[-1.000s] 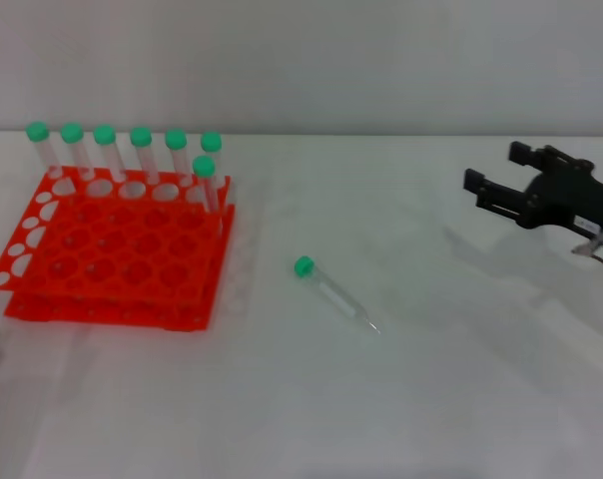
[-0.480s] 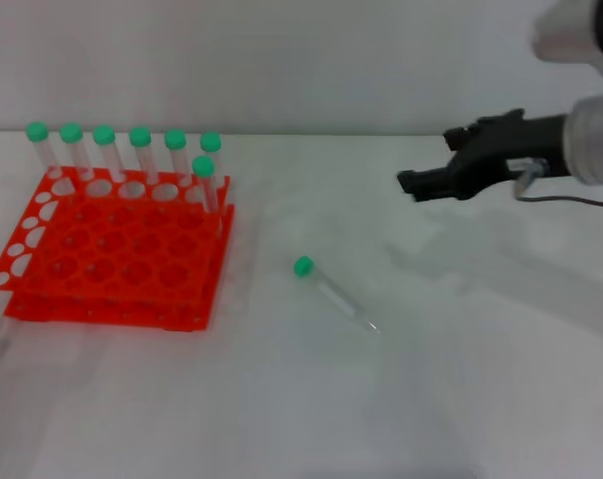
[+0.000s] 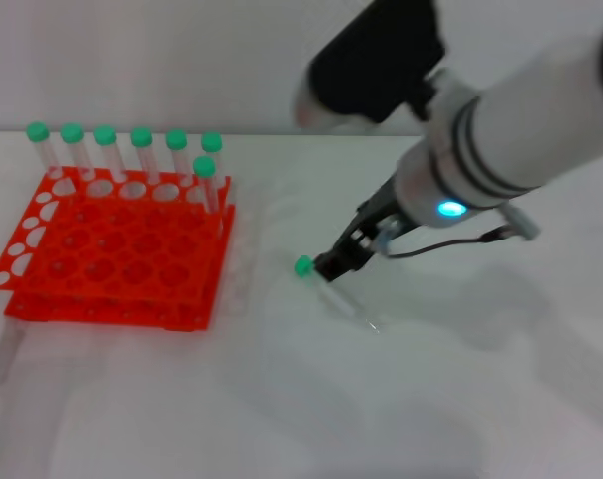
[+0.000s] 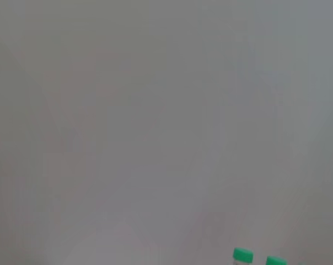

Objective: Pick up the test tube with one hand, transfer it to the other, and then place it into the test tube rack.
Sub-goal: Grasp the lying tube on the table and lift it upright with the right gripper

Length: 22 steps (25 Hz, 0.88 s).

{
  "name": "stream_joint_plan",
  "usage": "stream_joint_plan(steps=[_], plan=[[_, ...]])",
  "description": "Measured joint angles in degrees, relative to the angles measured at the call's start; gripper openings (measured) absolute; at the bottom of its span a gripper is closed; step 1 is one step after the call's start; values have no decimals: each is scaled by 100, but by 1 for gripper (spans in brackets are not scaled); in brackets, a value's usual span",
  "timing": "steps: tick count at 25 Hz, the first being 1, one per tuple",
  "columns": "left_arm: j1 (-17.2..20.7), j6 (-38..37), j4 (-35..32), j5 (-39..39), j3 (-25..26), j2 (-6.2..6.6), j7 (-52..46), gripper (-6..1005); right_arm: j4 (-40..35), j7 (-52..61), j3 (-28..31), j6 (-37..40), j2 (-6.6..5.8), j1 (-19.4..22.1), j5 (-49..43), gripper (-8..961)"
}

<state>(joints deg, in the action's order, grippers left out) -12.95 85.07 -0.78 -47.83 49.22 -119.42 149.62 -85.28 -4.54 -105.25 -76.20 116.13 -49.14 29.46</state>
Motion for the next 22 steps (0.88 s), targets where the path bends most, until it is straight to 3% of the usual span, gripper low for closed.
stream_joint_plan(steps=[2,7,17,22], plan=[[60,-16,151,-1,0,-2,57,839,527,216,-301,178,5,-377,175,779],[96,9,232,-11,0,-11,81,837,1460,272,-572,556,7,-805,729,771],[107,-20,328,-10,-6,-20,287,835,2980,323,-574,1107,6,-1504,1157,754],[91,-20,331,-7,-6,-21,288,833,3406,326,-622,1184,6,-1628,1331,746]])
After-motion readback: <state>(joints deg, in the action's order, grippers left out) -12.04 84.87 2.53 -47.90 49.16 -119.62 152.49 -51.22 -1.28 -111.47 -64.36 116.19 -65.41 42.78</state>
